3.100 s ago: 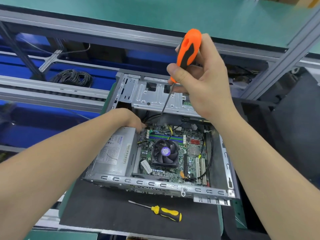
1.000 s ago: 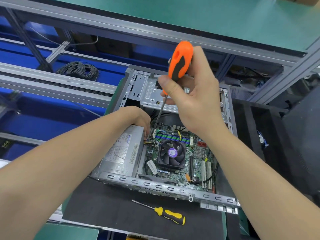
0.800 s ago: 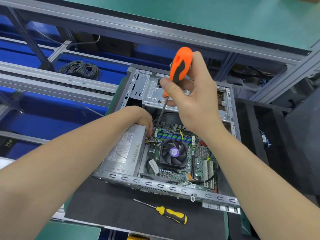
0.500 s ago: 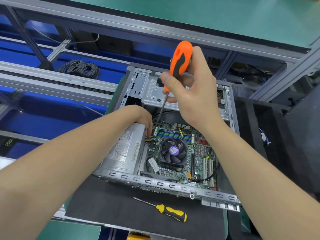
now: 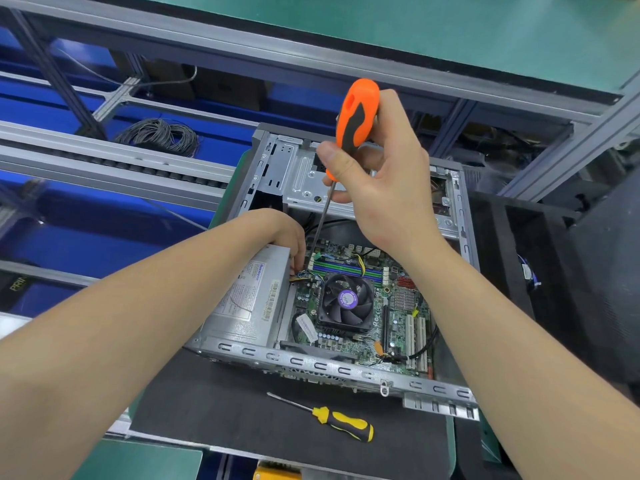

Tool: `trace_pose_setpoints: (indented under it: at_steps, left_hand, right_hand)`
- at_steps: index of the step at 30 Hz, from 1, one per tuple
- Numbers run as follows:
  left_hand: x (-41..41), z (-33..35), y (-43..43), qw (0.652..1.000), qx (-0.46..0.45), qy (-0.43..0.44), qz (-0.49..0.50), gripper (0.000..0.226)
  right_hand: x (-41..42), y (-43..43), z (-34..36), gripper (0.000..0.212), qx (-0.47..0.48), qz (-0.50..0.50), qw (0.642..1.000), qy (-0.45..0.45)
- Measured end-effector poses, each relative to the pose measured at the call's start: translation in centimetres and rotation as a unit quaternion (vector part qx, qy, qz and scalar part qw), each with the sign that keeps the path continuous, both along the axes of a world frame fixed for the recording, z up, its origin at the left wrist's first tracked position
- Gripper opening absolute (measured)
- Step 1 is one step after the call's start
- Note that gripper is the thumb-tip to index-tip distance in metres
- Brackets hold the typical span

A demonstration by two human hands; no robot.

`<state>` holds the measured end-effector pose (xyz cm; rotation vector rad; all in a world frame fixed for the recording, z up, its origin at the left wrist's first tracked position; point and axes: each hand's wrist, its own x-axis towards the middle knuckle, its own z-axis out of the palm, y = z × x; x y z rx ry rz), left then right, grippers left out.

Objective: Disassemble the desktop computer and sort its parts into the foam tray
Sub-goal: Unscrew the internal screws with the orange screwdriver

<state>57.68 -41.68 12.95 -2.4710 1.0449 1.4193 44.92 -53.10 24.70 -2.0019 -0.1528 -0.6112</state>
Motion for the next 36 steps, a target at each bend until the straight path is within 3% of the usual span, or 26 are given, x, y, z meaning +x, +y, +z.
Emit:
trace_pose_setpoints:
  at_steps: [21,27,32,36]
  left_hand:
    - [-0.29,0.17,-0.17,1.000,-0.008,0.014,0.003,0.027]
    - [-0.22,-0.13,0.02,0.998,-0.052,-0.002,0.020,0.012]
    - [-0.42,-0.26,-0.18,0.999,-0.044,-0.028,0.016,0.031]
    - [-0.39,-0.53,0.03,0.998,-0.047,-0.016,0.045,0.021]
  right_hand:
    - [-0.19,-0.26,0.15,0.023,0.002,0.013,1.000,0.013]
    - [-0.20,-0.35,0.18,0.024,0.002,0.009,1.000,0.010]
    - [-0.12,-0.23,0.03,0.025,0.011,0.007,1.000,0.011]
    - [-0.11,-0.11,0.09,0.025,0.016,0.004,1.000,0.016]
